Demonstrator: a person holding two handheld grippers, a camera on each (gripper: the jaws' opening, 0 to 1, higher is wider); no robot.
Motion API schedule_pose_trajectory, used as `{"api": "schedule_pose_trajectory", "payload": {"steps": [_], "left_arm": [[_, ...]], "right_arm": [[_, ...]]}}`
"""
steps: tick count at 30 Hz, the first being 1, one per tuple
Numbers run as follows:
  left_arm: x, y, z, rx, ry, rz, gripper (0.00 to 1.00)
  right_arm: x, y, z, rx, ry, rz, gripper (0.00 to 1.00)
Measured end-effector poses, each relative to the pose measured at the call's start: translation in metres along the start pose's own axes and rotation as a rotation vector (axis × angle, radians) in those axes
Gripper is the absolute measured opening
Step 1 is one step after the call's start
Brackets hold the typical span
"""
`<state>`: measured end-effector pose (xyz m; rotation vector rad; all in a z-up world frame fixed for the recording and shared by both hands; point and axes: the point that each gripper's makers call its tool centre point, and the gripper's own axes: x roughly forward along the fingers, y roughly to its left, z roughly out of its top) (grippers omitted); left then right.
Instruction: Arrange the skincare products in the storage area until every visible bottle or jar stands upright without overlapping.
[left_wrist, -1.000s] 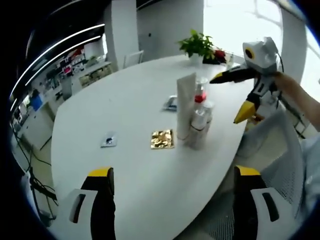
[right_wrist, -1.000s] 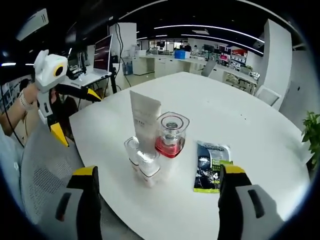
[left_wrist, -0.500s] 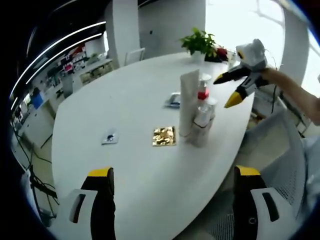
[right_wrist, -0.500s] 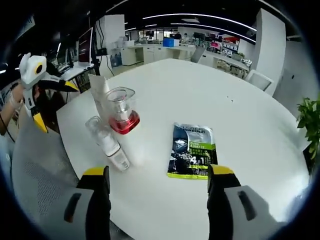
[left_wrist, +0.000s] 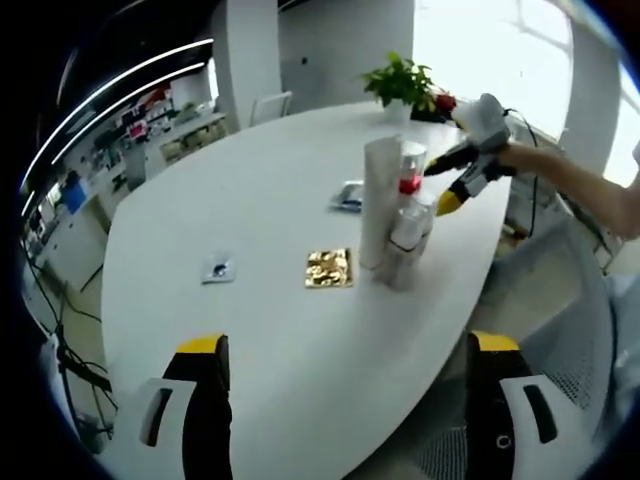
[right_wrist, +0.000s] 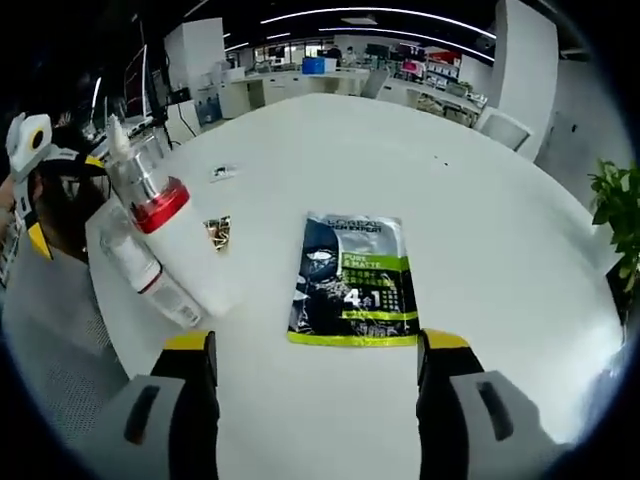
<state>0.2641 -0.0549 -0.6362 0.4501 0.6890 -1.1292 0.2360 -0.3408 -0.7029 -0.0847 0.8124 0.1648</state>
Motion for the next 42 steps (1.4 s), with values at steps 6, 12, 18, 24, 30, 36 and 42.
{"api": "schedule_pose_trajectory", "payload": {"steps": [6,12,18,24,30,36,42], "left_arm": [[0.001,0.002,-0.002,-0.006,0.006,0.001,0.95],[0.003,0.002,-0.003,-0.003,0.014,-0.004,0.95],[0.005,0.0,-0.005,-0.011,0.02,-0.008,0.94],[0.005,0.0,-0.008,-0.018,0.025,-0.01,0.94],[0.005,0.0,-0.01,-0.022,0.028,-0.011,0.94],[0.006,0.0,-0.01,-0.025,0.029,-0.014,0.93],[0.006,-0.001,-0.01,-0.022,0.027,-0.02,0.93]], "right_arm": [[0.015,-0.005,-0.004,0.009,0.011,0.008,0.78],[0.027,-0.014,-0.001,0.024,-0.001,-0.005,0.79],[0.038,-0.018,-0.004,0.023,0.006,-0.004,0.79],[0.044,-0.023,-0.006,0.038,0.002,-0.015,0.77],[0.049,-0.027,-0.01,0.046,0.013,-0.013,0.78],[0.05,-0.025,-0.007,0.033,0.013,-0.014,0.79],[0.052,-0.029,-0.008,0.004,0.031,-0.029,0.77]]}}
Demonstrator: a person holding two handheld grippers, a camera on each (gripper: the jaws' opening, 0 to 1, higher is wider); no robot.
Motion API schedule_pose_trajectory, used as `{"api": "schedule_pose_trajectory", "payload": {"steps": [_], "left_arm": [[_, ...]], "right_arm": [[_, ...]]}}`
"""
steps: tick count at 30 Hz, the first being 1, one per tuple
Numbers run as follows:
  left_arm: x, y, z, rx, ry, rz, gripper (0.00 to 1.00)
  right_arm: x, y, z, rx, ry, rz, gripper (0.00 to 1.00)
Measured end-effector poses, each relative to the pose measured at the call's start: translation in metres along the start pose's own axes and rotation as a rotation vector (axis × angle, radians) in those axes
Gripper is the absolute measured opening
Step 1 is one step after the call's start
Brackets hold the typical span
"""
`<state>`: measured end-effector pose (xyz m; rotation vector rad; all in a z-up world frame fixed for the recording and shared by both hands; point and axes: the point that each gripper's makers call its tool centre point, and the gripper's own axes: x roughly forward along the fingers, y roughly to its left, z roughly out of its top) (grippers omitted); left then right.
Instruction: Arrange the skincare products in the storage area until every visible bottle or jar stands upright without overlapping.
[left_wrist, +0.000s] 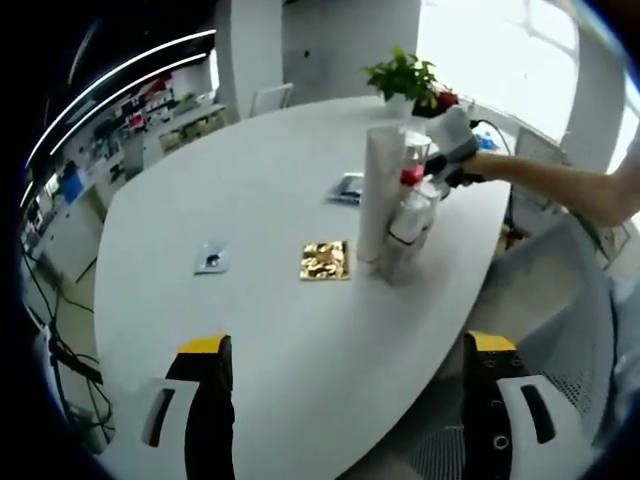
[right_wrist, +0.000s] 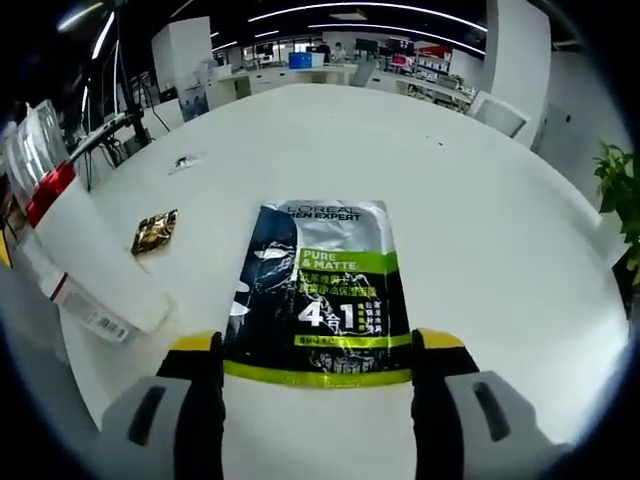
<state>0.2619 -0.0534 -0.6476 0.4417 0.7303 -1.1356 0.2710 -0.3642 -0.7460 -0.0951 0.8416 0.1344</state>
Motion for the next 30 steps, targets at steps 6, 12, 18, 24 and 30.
{"api": "schedule_pose_trajectory", "payload": {"steps": [6,12,18,24,30], "left_arm": [[-0.0003,0.0004,-0.0004,0.002,0.002,0.0,0.92],[0.0006,-0.0008,0.0006,0.005,0.002,-0.003,0.92],[0.0009,-0.0028,0.0012,0.009,0.003,-0.009,0.91],[0.0006,-0.0033,-0.0004,0.005,0.008,-0.01,0.89],[0.0009,-0.0046,-0.0017,0.006,0.012,-0.015,0.88]], "right_arm": [[0.0012,0.0001,-0.0003,-0.013,0.007,0.002,0.76],[0.0011,0.0001,-0.0007,-0.013,-0.002,0.002,0.75],[0.0011,-0.0002,0.0008,-0.013,-0.005,0.005,0.69],[0.0007,-0.0032,0.0026,-0.014,-0.011,0.004,0.61],[-0.0008,-0.005,0.0071,-0.02,-0.023,0.007,0.47]]}}
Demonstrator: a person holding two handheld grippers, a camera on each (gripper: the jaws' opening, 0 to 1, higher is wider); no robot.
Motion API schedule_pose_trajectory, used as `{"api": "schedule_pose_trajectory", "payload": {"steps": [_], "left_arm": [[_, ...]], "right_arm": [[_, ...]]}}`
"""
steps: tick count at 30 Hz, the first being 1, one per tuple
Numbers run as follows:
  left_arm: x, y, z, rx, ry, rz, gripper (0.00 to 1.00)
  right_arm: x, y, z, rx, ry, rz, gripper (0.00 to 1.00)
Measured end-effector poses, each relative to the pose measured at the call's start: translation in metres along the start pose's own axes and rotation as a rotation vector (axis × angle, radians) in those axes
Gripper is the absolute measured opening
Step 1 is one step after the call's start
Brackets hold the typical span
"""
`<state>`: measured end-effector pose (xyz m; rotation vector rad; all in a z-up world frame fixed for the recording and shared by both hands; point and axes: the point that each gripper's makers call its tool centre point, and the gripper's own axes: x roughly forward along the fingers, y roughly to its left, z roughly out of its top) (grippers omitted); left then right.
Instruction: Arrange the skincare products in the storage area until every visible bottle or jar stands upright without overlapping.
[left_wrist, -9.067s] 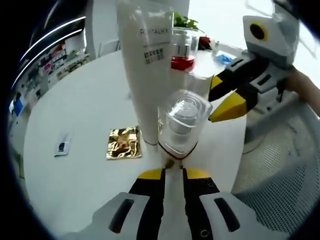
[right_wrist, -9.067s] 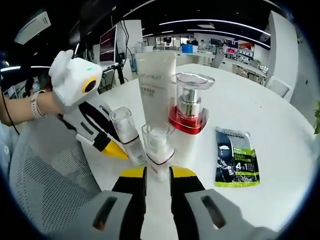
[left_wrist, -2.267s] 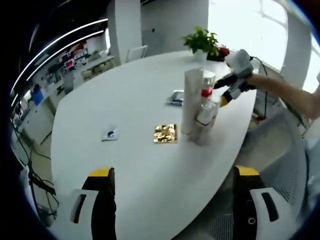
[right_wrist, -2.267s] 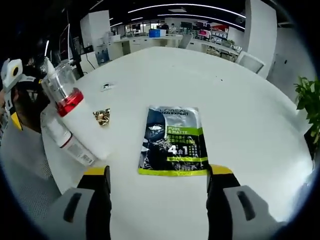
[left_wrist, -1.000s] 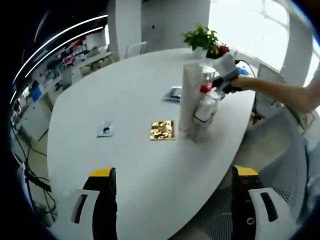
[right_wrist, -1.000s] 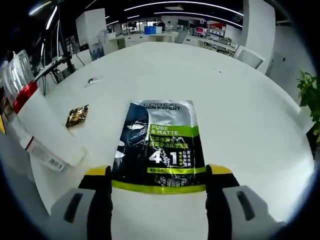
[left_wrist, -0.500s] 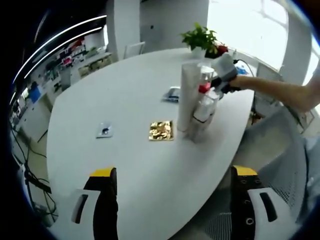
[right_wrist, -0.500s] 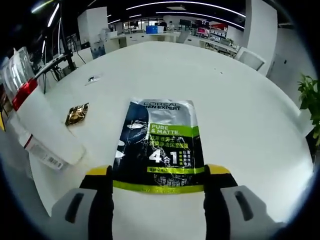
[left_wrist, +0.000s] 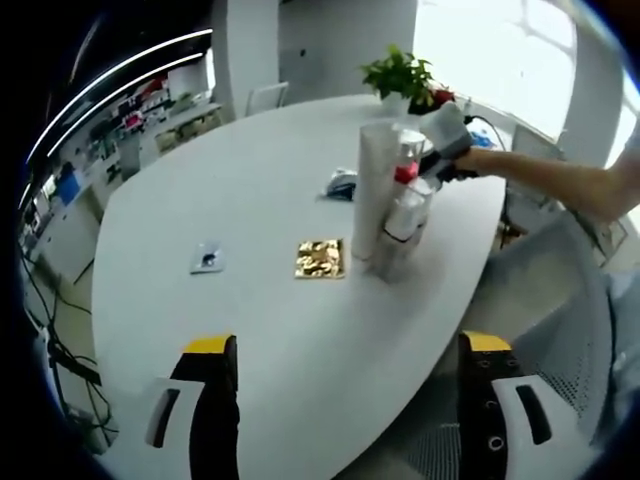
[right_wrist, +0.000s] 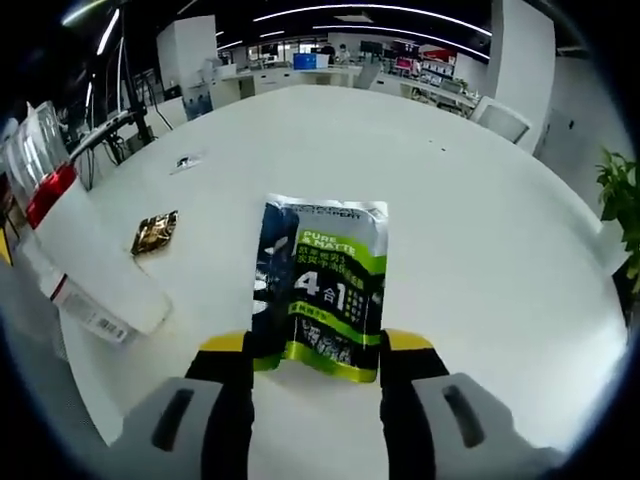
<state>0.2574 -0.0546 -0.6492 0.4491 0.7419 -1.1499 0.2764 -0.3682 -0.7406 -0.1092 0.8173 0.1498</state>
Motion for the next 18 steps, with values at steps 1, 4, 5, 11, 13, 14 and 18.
{"api": "schedule_pose_trajectory", "payload": {"steps": [1,4,5,11,13,14,18], "left_arm": [[0.0,0.0,0.0,-0.001,0.002,-0.001,0.87],[0.0,0.0,0.0,0.001,0.002,-0.002,0.87],[0.0,-0.001,-0.001,0.0,0.002,-0.002,0.87],[0.002,-0.003,-0.001,-0.004,0.005,-0.008,0.86],[0.002,-0.003,-0.002,-0.003,0.008,-0.01,0.85],[0.002,-0.004,-0.002,-0.003,0.009,-0.011,0.85],[0.002,-0.005,-0.004,-0.007,0.013,-0.016,0.84]], "right_arm": [[0.0,0.0,0.0,0.001,-0.001,0.001,0.45],[0.0,0.001,0.002,-0.002,-0.008,0.002,0.36],[0.001,0.002,0.002,0.002,-0.009,0.003,0.34],[-0.001,0.008,0.001,0.013,-0.021,0.002,0.27],[-0.002,0.011,0.0,0.006,-0.023,0.004,0.3],[-0.003,0.013,-0.001,-0.003,-0.029,-0.005,0.3],[-0.003,0.013,0.0,0.003,-0.049,-0.009,0.28]]}}
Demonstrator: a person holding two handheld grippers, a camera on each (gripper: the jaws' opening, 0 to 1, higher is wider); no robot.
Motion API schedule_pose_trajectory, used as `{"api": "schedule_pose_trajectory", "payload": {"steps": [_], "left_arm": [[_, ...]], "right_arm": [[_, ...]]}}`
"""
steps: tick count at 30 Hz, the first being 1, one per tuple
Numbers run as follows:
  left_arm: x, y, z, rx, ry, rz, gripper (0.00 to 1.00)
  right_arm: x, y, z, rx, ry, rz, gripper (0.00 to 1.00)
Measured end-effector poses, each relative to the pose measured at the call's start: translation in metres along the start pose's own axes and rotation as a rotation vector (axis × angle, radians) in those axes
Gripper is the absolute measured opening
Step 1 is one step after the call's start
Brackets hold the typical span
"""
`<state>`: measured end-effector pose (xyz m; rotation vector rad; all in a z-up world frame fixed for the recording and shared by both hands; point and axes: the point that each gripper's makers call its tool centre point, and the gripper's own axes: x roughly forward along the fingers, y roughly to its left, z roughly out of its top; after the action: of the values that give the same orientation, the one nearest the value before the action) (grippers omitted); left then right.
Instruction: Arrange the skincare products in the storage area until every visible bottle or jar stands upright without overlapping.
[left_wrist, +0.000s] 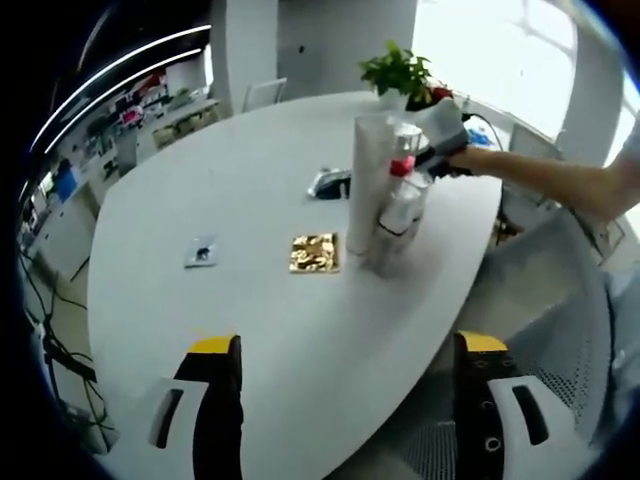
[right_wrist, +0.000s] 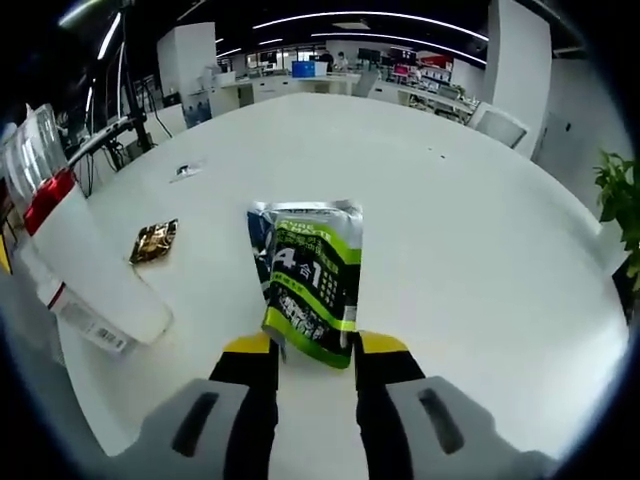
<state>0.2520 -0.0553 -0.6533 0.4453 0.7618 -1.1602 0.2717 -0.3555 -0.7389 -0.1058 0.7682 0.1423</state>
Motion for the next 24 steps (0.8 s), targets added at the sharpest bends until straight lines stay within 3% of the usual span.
{"api": "schedule_pose_trajectory", "payload": {"steps": [11,20,24], "left_arm": [[0.003,-0.002,0.002,0.002,-0.001,-0.019,0.82],[0.004,0.003,0.005,0.014,0.005,-0.02,0.79],[0.006,0.009,0.009,0.05,0.006,-0.025,0.77]], "right_arm": [[0.005,0.003,0.007,-0.022,-0.023,0.009,0.17],[0.009,0.01,0.011,-0.095,-0.027,0.02,0.07],[0.012,0.012,0.014,-0.168,-0.029,0.015,0.01]]}}
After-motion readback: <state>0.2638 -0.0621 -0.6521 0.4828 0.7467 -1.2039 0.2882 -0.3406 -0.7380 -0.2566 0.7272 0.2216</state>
